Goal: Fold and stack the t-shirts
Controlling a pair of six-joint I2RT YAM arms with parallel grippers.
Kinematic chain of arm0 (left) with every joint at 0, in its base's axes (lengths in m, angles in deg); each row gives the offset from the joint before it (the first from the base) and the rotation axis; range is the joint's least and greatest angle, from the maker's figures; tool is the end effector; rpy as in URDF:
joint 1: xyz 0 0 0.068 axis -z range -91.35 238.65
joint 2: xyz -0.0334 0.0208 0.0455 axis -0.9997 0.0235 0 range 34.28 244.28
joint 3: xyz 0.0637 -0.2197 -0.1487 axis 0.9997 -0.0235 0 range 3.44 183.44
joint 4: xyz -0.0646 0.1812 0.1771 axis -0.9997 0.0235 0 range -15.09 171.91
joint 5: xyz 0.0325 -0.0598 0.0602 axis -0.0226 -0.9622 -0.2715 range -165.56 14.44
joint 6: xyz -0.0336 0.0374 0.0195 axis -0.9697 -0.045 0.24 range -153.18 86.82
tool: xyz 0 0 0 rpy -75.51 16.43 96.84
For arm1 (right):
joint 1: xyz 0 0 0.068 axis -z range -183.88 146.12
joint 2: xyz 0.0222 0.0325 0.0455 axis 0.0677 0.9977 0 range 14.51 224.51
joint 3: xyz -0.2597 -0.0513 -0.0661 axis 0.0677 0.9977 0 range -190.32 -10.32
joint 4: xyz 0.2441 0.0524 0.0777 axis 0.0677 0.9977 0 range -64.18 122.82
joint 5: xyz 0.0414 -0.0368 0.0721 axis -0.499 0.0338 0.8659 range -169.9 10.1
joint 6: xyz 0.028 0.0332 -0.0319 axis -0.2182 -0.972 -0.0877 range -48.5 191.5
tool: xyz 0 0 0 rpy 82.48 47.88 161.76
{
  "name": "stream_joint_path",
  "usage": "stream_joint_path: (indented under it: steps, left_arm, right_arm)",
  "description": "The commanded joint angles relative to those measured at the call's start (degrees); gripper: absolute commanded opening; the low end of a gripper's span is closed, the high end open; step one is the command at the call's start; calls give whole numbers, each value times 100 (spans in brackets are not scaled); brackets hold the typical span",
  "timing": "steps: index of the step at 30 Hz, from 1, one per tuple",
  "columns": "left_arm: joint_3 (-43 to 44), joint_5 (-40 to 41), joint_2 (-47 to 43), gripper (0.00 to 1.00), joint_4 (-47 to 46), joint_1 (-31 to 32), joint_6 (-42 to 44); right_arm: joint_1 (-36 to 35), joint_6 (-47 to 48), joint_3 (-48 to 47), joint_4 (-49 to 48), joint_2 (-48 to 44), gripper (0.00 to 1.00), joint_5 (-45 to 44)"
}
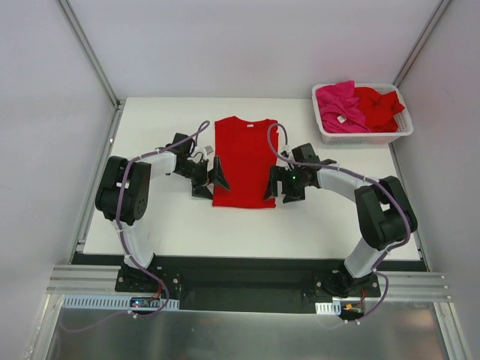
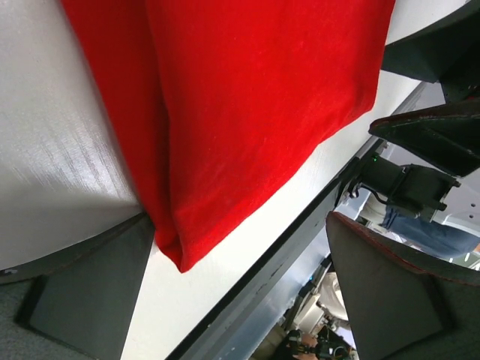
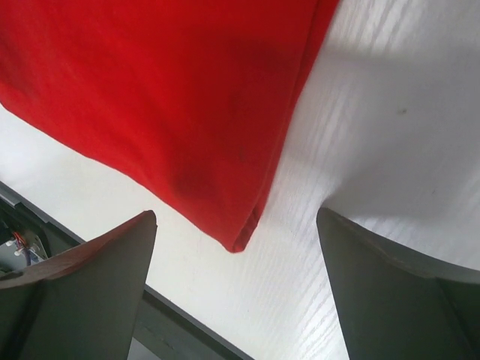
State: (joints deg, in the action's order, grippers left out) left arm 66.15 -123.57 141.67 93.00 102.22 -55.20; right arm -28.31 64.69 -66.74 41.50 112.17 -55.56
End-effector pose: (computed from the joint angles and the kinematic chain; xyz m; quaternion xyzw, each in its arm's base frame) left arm 0.3438 -0.1101 0.1488 0.0301 0.8925 -0.4422 0.0840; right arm 0.3009 0.1528 0.1696 -0.2028 0.9168 0.2696 0.2136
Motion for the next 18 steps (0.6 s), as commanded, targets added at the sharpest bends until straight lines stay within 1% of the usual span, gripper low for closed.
stream_joint_path:
  steps: [1,8,14,18]
  left_arm:
    - [-207,-191,-201,99,-147,50,-39]
    - [-506,-200,-342,99,-191,50,-74]
    - [-691,-218,-377,99,-349,50,-127]
    - [-726,-349,-290,99,-578,59,-267]
  right_arm:
    - [-54,-92,245,190,-406,92,-131]
    - [-203,-320,580,-21,-424,91,-61]
    - [-221,-602,747,-618,-240,91,220]
    - [-229,-708,756,-856,-143,88,238]
